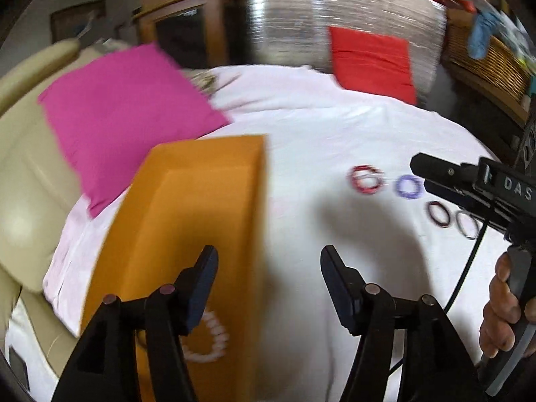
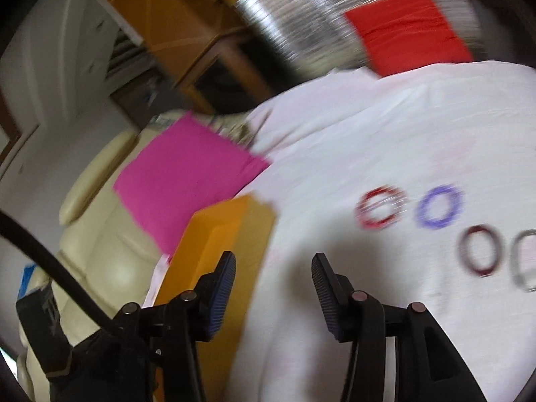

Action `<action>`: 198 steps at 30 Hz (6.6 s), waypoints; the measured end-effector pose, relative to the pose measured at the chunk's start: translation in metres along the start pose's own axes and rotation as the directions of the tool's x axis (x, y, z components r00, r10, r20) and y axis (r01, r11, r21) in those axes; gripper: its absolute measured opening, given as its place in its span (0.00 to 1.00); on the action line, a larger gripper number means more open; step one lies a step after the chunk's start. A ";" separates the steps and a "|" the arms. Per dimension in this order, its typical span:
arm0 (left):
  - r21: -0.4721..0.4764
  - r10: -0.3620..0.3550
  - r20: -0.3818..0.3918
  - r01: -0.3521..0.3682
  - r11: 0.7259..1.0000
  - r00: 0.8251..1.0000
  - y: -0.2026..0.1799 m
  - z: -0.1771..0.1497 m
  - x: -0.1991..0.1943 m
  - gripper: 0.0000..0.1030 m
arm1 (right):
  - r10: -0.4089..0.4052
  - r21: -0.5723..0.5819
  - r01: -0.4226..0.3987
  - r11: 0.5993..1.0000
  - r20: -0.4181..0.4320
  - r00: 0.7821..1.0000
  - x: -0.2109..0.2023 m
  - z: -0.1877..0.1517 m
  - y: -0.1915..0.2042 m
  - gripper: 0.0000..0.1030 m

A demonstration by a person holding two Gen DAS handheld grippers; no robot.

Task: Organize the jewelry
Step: 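Return both tools over the remaining jewelry on the towel, then grasp the silver bangle with the right gripper while the left gripper grasps the dark red bangle, then carry both bangles into the orange box and open both grippers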

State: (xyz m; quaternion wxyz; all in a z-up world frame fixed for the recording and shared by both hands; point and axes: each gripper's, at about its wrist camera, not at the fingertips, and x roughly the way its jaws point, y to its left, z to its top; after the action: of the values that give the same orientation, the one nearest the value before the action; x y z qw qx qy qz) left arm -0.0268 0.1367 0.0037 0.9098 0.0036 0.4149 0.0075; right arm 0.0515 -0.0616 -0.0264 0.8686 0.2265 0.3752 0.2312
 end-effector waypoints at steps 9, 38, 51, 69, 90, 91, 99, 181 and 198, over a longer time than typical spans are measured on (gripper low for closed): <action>0.081 -0.002 0.128 -0.009 0.997 0.992 -0.087 0.040 0.021 0.65 | -0.237 0.024 0.236 0.971 0.159 0.958 -0.085 0.030 -0.060 0.54; 0.137 -0.136 0.065 0.126 0.983 0.989 -0.184 0.043 0.091 0.66 | -0.602 -0.041 0.617 0.786 0.175 0.779 -0.131 0.033 -0.121 0.56; 0.162 -0.133 0.048 0.124 0.979 0.990 -0.180 0.044 0.102 0.66 | -0.617 -0.040 0.631 0.775 0.166 0.769 -0.124 0.034 -0.119 0.56; 0.235 -0.239 -0.087 0.254 0.938 0.967 -0.167 0.031 0.110 0.66 | -0.484 0.111 0.495 0.862 -0.112 0.868 -0.102 0.029 -0.176 0.56; 0.175 -0.336 -0.176 0.365 0.914 0.925 -0.183 0.031 0.122 0.66 | -0.679 -0.087 0.673 0.734 -0.109 0.726 -0.058 0.009 -0.171 0.03; 0.167 -0.346 -0.180 0.375 0.912 0.921 -0.185 0.032 0.123 0.66 | -0.692 -0.083 0.687 0.721 -0.100 0.714 -0.061 0.010 -0.172 0.03; 0.076 -0.417 -0.218 0.441 0.894 0.883 -0.202 0.033 0.139 0.68 | -0.688 0.021 0.695 0.719 -0.127 0.715 -0.080 0.013 -0.196 0.03; -0.591 0.046 -0.052 -0.068 0.804 0.998 0.192 -0.027 0.077 0.07 | -0.348 -0.345 0.271 0.899 -0.187 0.919 0.196 -0.015 0.165 0.10; -0.458 0.310 0.061 -0.250 0.853 0.949 0.148 0.000 0.049 0.68 | -0.293 -0.240 0.267 0.933 -0.077 0.953 0.113 0.024 0.124 0.14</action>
State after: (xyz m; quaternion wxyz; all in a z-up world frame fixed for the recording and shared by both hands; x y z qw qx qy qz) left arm 0.0034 0.2855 -0.0314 0.9010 -0.1432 0.3357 0.2344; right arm 0.1102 0.0955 -0.0035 0.8904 0.0567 0.4229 0.1587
